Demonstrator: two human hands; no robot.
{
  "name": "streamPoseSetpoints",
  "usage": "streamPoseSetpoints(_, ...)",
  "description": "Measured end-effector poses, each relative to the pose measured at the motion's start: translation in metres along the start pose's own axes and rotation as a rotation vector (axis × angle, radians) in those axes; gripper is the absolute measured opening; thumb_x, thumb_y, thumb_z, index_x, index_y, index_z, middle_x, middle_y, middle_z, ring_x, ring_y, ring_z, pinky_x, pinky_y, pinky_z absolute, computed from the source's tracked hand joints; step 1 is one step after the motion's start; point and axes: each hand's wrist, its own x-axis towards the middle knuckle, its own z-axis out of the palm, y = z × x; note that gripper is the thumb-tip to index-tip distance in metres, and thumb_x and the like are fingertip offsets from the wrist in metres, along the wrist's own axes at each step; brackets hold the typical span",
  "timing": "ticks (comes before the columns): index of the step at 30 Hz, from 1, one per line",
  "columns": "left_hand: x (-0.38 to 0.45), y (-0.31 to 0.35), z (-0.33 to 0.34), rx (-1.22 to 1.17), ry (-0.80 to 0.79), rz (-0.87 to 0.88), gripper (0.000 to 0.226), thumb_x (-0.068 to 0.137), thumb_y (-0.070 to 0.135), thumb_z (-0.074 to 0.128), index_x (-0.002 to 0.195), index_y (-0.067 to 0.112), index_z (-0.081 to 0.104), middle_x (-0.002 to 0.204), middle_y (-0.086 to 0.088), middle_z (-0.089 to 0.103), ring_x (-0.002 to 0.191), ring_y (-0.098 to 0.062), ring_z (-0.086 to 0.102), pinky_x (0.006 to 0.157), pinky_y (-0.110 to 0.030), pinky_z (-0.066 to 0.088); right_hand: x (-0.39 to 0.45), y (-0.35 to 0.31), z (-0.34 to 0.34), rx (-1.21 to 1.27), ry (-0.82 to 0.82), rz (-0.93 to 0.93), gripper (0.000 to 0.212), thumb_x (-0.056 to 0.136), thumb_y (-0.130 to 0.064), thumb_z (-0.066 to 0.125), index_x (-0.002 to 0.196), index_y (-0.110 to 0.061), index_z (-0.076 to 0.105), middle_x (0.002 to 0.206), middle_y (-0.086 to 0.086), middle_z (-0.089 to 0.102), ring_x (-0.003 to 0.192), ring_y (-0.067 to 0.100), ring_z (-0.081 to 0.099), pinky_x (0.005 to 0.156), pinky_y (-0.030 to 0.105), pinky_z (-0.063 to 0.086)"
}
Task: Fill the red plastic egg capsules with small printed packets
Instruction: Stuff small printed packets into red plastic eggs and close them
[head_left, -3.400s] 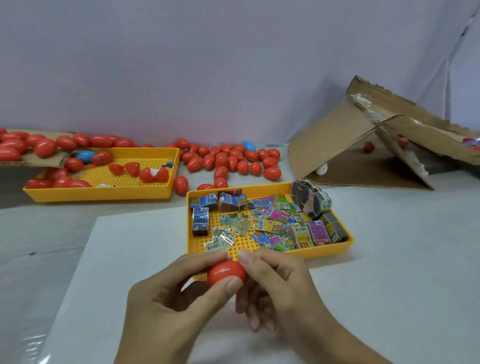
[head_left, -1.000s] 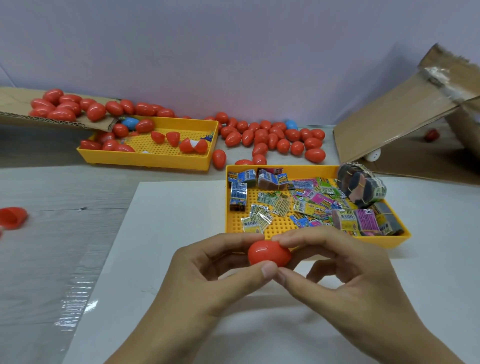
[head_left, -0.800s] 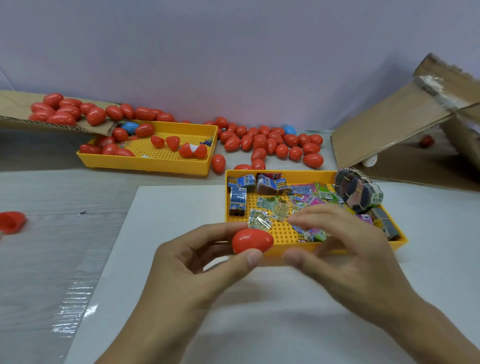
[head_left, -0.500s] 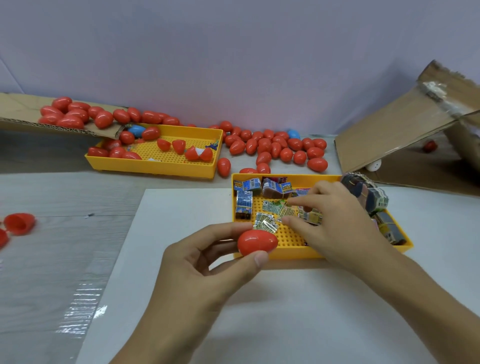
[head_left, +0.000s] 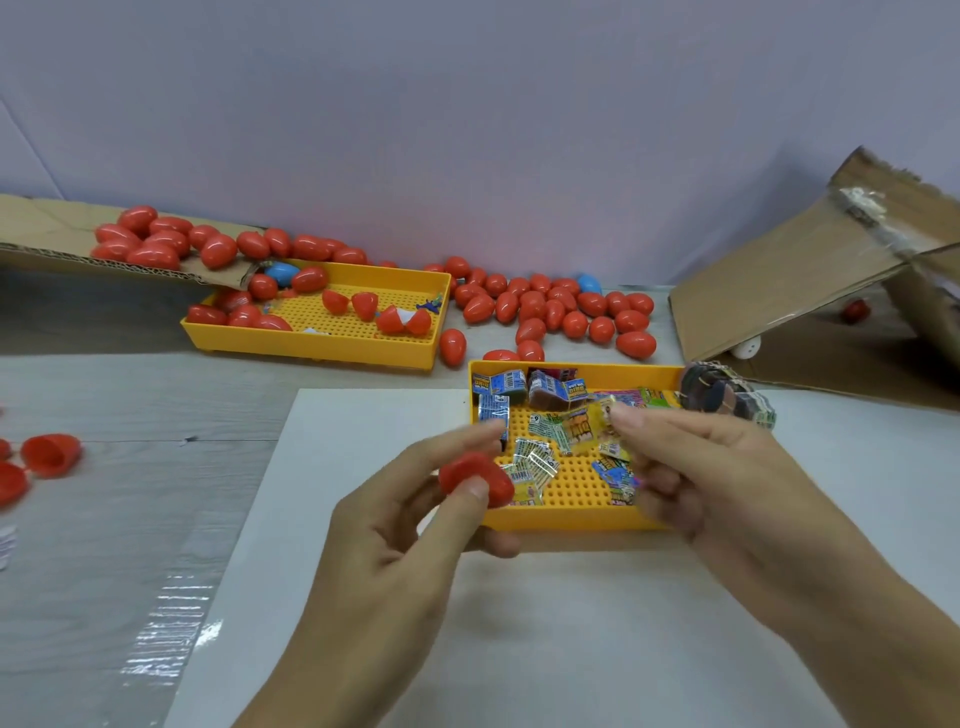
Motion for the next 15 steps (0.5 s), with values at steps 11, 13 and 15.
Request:
streamPoseSetpoints(11,-0.008,-0.005,0.008,0.053,-0.074,-0.092,0.037,0.066,0.047,0.070,0.075,0.013,0.080,0.102,0.002,0.069,0.081,-0.022,0.072,0.070,-0.032,0.060,-0.033,0.008,0.026,0.360,-0.196,0.397,0.025,0.071,-0.031,0.074,0.058,-0.019,0.056,0.058,-0.002,0.036,0.048,0.008,0.021,0.038,0.018,0.011)
streamPoseSetpoints(13,-0.007,-0.006,0.008,0.018,-0.058,-0.121,0.033,0.062,0.043,0.074,0.072,0.012,0.080,0.101,0.000,0.070,0.085,-0.022,0.072,0.068,-0.028,0.059,-0.034,0.007,0.027,0.320,-0.168,0.352,0.023,0.069,-0.033,0.074,0.060,-0.018,0.059,0.059,0.000,0.032,0.051,0.010,0.017,0.038,0.018,0.011)
streamPoseSetpoints(15,-0.007,-0.008,0.008,-0.050,-0.046,-0.166,0.033,0.059,0.039,0.077,0.070,0.007,0.079,0.101,-0.005,0.070,0.084,-0.022,0.071,0.067,-0.028,0.059,-0.035,0.008,0.026,0.198,-0.088,0.200,0.017,0.063,-0.036,0.078,0.068,-0.020,0.074,0.061,0.001,0.030,0.049,0.009,0.022,0.037,0.016,0.019)
